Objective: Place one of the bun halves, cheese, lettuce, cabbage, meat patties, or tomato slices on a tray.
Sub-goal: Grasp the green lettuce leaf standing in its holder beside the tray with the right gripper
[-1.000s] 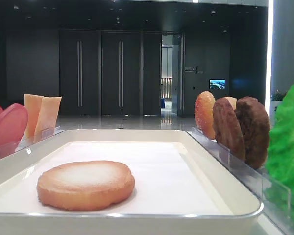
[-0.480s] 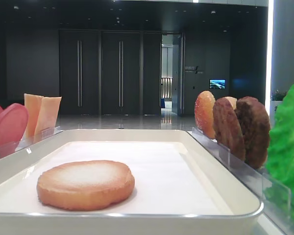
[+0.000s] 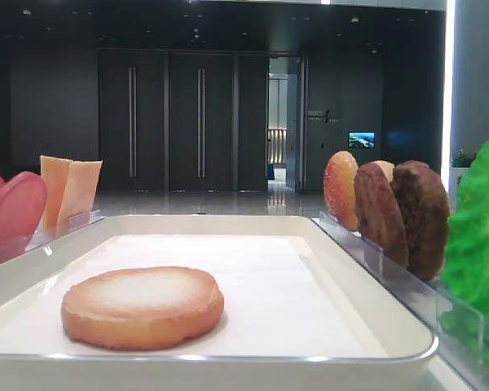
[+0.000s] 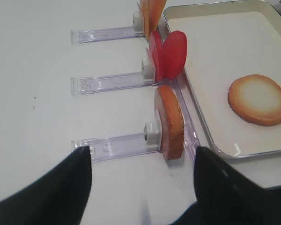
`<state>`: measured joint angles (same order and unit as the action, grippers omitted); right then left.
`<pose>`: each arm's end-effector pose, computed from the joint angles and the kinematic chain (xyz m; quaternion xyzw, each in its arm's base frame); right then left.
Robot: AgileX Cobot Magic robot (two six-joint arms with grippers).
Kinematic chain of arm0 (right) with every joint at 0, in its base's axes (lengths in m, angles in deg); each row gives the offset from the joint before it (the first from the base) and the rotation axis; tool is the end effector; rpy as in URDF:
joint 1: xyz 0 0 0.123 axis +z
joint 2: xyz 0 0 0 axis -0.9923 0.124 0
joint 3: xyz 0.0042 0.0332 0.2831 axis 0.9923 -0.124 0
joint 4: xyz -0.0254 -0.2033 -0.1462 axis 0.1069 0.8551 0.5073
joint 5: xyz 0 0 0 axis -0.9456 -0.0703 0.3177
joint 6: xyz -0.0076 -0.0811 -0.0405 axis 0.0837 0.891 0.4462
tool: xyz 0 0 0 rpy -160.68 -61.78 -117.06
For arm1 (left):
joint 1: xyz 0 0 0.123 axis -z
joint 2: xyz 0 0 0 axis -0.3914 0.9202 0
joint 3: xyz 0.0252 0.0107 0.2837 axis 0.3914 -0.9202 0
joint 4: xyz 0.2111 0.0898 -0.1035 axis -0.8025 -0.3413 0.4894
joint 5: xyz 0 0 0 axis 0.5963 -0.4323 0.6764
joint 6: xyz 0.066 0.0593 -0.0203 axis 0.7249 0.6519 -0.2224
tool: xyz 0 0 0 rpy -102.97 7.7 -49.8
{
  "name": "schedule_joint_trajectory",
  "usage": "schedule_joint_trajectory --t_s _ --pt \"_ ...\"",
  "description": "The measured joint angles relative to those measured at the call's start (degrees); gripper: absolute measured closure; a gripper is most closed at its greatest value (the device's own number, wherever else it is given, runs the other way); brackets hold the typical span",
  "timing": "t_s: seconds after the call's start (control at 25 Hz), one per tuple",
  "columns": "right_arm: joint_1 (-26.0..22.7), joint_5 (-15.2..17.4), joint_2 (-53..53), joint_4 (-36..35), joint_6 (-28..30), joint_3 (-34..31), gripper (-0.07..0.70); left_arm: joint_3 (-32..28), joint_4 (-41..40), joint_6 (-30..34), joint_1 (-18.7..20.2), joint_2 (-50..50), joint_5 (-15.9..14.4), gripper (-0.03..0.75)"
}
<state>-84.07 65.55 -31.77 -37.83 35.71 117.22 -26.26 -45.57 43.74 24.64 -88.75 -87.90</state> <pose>0.1613 0.0204 0.3187 -0.0058 0.9758 0.1295 0.1760 -0.0074 -0.0073 0.2661 0.0571 0.8660 -0.0289 0.4959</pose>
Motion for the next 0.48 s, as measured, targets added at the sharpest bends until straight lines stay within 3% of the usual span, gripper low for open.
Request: schedule_joint_trajectory --t_s 0.2,0.48 --pt "1.01 -1.28 0.59 0.0 -1.52 0.15 0.078 0.0 0.0 0.0 0.0 0.0 0.0 0.199" --pt "10.88 -4.43 2.43 1.57 -9.05 0.15 0.078 0.0 0.0 0.0 0.0 0.0 0.0 0.199"
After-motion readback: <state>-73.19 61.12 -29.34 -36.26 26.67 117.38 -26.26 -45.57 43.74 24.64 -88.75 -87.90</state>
